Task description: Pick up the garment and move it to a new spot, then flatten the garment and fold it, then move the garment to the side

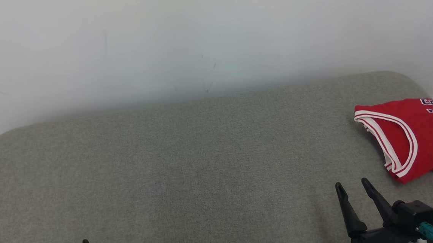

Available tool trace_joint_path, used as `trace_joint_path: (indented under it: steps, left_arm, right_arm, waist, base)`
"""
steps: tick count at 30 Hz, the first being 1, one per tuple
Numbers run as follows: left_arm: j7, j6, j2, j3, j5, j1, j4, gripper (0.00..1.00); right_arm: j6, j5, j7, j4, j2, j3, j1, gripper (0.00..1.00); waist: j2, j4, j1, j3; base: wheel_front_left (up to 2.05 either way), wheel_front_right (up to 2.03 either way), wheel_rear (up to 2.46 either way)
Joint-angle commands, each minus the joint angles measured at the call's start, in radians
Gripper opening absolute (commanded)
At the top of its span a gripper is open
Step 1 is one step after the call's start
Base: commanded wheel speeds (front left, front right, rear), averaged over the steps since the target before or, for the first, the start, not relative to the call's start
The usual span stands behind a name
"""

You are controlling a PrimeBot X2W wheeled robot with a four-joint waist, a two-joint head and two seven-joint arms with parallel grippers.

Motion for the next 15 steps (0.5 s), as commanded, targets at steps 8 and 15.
trace_joint_path:
  steps: [8, 15]
  left_arm:
    - [0.001, -0.005, 0.0, 0.005, -0.001, -0.004, 0.011, 0.0]
    - [0.029, -0.005, -0.007, 0.01, -0.06, -0.005, 0.054, 0.0]
  right_arm:
    - [0.0, -0.003, 0.0, 0.0, 0.007, -0.002, 0.001, 0.0]
    - [0.0, 0.054, 0.023, 0.028, 0.023, -0.011, 0.028, 0.0]
  waist:
    - [0.0, -0.002, 0.0, 0.003]
    - [0.0, 0.0, 0.0, 0.005]
  base:
    - [0.0, 0.0, 0.0]
    - [0.0, 0.0, 0.0]
